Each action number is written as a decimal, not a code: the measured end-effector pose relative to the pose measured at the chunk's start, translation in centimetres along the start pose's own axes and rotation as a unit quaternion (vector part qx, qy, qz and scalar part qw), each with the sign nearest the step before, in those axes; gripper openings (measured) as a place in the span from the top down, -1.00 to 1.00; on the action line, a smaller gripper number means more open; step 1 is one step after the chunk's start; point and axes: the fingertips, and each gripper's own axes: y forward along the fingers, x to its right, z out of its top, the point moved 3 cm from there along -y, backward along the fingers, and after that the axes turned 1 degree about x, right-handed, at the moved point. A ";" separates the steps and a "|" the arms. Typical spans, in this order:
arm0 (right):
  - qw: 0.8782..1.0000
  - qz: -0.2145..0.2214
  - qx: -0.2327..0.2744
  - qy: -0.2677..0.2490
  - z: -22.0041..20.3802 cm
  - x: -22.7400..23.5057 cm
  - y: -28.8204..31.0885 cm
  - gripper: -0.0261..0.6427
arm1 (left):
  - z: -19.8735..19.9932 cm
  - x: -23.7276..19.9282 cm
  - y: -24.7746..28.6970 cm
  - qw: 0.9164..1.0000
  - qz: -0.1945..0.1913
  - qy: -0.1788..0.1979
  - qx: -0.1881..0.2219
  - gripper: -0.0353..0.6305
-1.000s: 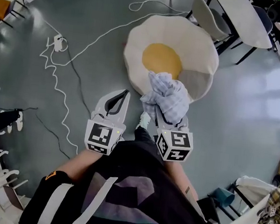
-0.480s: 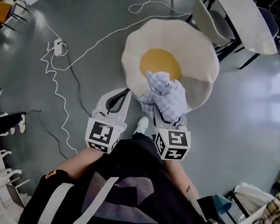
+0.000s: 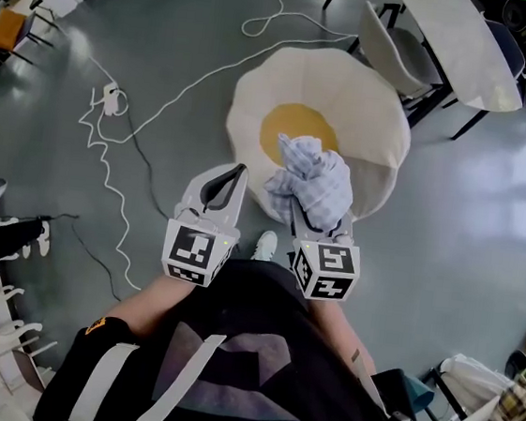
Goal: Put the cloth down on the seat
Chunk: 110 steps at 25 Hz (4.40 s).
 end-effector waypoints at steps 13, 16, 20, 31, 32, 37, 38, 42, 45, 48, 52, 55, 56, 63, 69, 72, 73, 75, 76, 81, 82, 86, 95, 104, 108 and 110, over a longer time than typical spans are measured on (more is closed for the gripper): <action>0.998 -0.056 -0.016 0.027 1.3 2.2 4.5 0.31 | -0.6 -2.6 6.5 0.998 -0.061 -0.007 -0.010 0.90; 0.997 -0.067 -0.023 0.037 1.6 2.8 5.9 0.31 | -0.9 -3.5 8.3 0.997 -0.073 -0.007 -0.018 0.90; 0.995 -0.082 -0.034 0.048 1.7 3.4 8.5 0.31 | -1.3 -5.1 10.8 0.995 -0.092 -0.002 -0.026 0.90; 0.988 -0.124 -0.047 0.078 2.1 4.8 15.7 0.31 | -3.5 -9.8 17.0 0.992 -0.122 0.004 -0.041 0.90; 0.987 -0.128 -0.049 0.081 1.9 4.9 16.1 0.31 | -3.8 -10.0 17.4 0.991 -0.126 0.003 -0.043 0.90; 0.982 -0.147 -0.064 0.096 1.3 5.2 18.2 0.31 | -5.4 -11.0 19.0 0.986 -0.157 -0.002 -0.057 0.90; 0.982 -0.151 -0.065 0.097 1.2 5.4 18.6 0.31 | -5.7 -11.2 19.5 0.985 -0.162 -0.002 -0.056 0.90; 0.978 -0.168 -0.072 0.103 0.6 6.5 20.3 0.31 | -6.8 -11.8 21.4 0.983 -0.176 -0.003 -0.054 0.90; 0.976 -0.172 -0.085 0.105 -0.1 7.0 21.7 0.30 | -8.0 -12.4 22.8 0.981 -0.183 0.000 -0.061 0.90; 0.976 -0.168 -0.097 0.100 -0.6 7.4 22.5 0.30 | -8.8 -12.7 23.8 0.981 -0.179 0.002 -0.068 0.90; 0.977 -0.160 -0.104 0.099 -1.2 8.1 23.4 0.30 | -9.5 -12.5 24.5 0.981 -0.176 -0.001 -0.077 0.90; 0.978 -0.151 -0.109 0.098 -1.9 9.1 24.1 0.30 | -10.2 -11.9 25.2 0.982 -0.168 0.000 -0.079 0.90; 0.978 -0.149 -0.111 0.099 -2.3 9.5 24.4 0.30 | -10.5 -11.7 25.5 0.983 -0.165 -0.001 -0.081 0.90; 0.976 -0.138 -0.131 0.107 -6.1 12.5 26.8 0.29 | -14.6 -11.1 27.6 0.984 -0.142 -0.011 -0.105 0.90; 0.972 -0.135 -0.152 0.118 -10.6 15.9 29.8 0.28 | -19.5 -10.5 30.7 0.983 -0.129 -0.013 -0.130 0.90; 0.970 -0.134 -0.155 0.129 -12.9 17.7 31.7 0.28 | -23.1 -10.1 32.9 0.980 -0.131 -0.006 -0.148 0.90; 0.969 -0.137 -0.156 0.132 -13.7 18.2 32.3 0.28 | -24.4 -10.1 33.4 0.979 -0.131 -0.007 -0.156 0.90; 0.967 -0.141 -0.161 0.137 -15.5 19.0 33.3 0.28 | -26.6 -10.1 34.0 0.978 -0.129 -0.013 -0.166 0.90; 0.966 -0.143 -0.165 0.139 -16.3 19.4 33.7 0.28 | -27.6 -10.1 34.2 0.977 -0.128 -0.015 -0.169 0.90; 0.961 -0.143 -0.185 0.150 -20.3 20.9 36.6 0.27 | -31.5 -10.6 36.4 0.977 -0.127 -0.022 -0.172 0.90; 0.960 -0.143 -0.189 0.151 -20.9 21.0 37.2 0.27 | -32.3 -10.8 36.9 0.977 -0.127 -0.023 -0.172 0.90; 0.956 -0.141 -0.202 0.158 -23.2 22.5 38.4 0.26 | -35.1 -10.2 38.8 0.974 -0.128 -0.025 -0.183 0.90; 0.953 -0.145 -0.211 0.160 -27.5 24.8 42.1 0.24 | -40.5 -10.8 41.8 0.971 -0.134 -0.026 -0.195 0.90; 0.949 -0.154 -0.225 0.158 -33.1 26.4 46.2 0.22 | -46.6 -11.5 43.4 0.965 -0.149 -0.012 -0.214 0.90; 0.947 -0.156 -0.235 0.153 -35.3 26.9 47.5 0.20 | -48.6 -11.7 43.7 0.965 -0.151 -0.010 -0.216 0.90; 0.947 -0.159 -0.234 0.151 -35.9 27.4 47.9 0.19 | -49.2 -11.5 43.9 0.965 -0.153 -0.011 -0.213 0.90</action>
